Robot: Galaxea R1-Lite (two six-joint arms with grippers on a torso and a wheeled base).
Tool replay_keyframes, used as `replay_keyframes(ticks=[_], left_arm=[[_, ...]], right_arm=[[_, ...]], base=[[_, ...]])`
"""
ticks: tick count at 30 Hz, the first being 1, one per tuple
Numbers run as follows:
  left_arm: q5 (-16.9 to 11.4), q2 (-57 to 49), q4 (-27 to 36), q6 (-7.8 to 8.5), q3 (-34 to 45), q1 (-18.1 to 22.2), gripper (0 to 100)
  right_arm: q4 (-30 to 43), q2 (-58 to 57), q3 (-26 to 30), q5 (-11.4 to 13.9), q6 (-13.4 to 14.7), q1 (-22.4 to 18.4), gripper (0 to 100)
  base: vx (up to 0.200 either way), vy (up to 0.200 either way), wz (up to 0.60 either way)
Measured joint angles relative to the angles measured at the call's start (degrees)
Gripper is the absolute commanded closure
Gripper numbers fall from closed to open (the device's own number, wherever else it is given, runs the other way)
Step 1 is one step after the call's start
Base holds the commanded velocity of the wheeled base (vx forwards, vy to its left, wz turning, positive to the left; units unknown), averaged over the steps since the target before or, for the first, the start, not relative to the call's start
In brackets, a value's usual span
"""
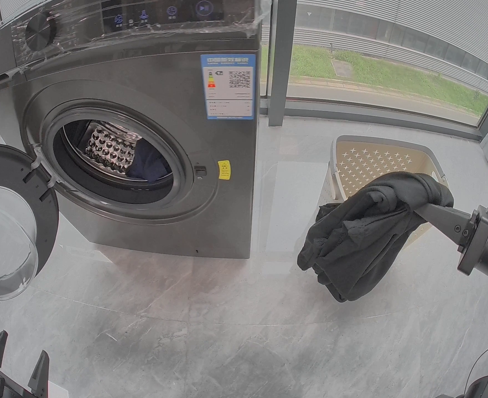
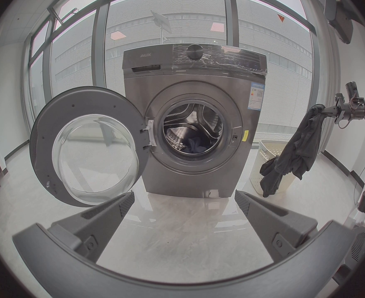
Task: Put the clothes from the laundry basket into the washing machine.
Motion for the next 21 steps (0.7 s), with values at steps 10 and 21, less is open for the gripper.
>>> replay_keyframes(ticks=[10, 21], left_arm=[[0.0, 0.0, 0.0, -0.01, 0.0, 0.0, 0], [0.0, 0.0, 0.0, 0.0, 0.0, 0.0, 0]], right_arm=[[0.0, 0.0, 0.0, 0.1, 0.0, 0.0, 100], [0.0, 0.4, 0.0, 0.1, 0.0, 0.0, 100]], base=[[-0.06, 0.02, 0.0], [-0.109, 0.0, 0.0]])
